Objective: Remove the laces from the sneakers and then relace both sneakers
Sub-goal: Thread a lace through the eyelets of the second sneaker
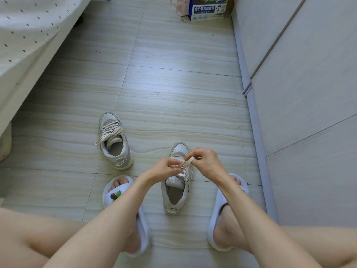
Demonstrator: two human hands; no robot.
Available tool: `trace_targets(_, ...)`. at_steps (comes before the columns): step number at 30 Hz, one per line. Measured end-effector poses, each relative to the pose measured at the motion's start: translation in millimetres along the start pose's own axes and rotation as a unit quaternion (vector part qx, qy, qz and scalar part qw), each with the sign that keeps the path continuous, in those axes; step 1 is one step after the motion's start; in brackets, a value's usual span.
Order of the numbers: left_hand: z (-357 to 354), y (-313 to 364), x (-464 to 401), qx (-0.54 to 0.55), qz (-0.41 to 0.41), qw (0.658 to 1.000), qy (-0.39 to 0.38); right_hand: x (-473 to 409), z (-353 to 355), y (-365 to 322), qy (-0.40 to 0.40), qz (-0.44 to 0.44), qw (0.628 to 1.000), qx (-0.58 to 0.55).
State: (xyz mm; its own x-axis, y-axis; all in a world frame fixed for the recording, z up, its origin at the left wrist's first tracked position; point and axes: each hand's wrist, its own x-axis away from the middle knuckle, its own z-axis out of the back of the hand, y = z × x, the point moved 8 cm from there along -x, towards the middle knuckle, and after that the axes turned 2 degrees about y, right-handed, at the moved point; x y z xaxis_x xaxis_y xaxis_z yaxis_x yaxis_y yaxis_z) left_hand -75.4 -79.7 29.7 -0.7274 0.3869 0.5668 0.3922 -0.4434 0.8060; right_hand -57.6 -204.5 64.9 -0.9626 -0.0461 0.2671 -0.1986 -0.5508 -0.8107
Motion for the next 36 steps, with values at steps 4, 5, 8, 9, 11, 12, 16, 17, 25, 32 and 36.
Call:
trace_targets(4, 7.3, 2.0, 0.4, 0.044, 0.008, 0.999, 0.023, 0.6, -1.7, 0.6, -0.013, -0.008, 0.998, -0.066)
trace_targets(5, 6.6, 2.1, 0.0, 0.056, 0.014, 0.998, 0.017, 0.9, -1.8, 1.3, -0.012, -0.009, 0.997, -0.073)
trace_targets(8, 2.1, 6.0, 0.0, 0.02, 0.006, 1.0, 0.004, 2.5, -2.1, -1.1, -0.015, -0.005, 0.996, -0.082)
trace_targets(9, 0.6, 7.8, 0.3, 0.005, -0.006, 1.0, 0.001, 2.6, -2.6, -3.0, -0.019, -0.001, 0.996, -0.085)
trace_targets(11, 2.1, 10.2, 1.3, 0.005, -0.026, 1.0, 0.009, 2.8, -2.9, -6.4, -0.021, 0.007, 0.996, -0.086)
trace_targets(12, 5.5, 11.0, 2.0, 0.012, -0.035, 0.999, 0.02, 3.3, -2.6, -7.1, -0.017, 0.009, 0.996, -0.082)
trace_targets(16, 30.2, 10.1, -0.9, -0.04, -0.064, 0.991, 0.111, 3.9, -1.5, -3.2, 0.001, -0.003, 0.999, -0.046)
trace_targets(17, 35.6, 9.8, -0.5, -0.039, -0.062, 0.989, 0.128, 3.5, -2.0, -1.0, -0.001, -0.014, 0.999, -0.052)
trace_targets(25, 32.5, -18.7, 2.9, 0.332, 0.046, 0.939, 0.084, 11.4, -19.0, 39.3, -0.018, -0.218, 0.872, -0.439)
trace_targets(32, 72.3, -105.7, 22.4, 0.411, 0.202, 0.826, 0.329, 44.9, -11.5, 131.1, 0.108, -0.428, 0.748, -0.495)
trace_targets(36, 100.2, -132.2, 39.6, 0.146, 0.236, 0.872, 0.404, 57.2, -0.2, 168.2, 0.162, -0.499, 0.782, -0.336)
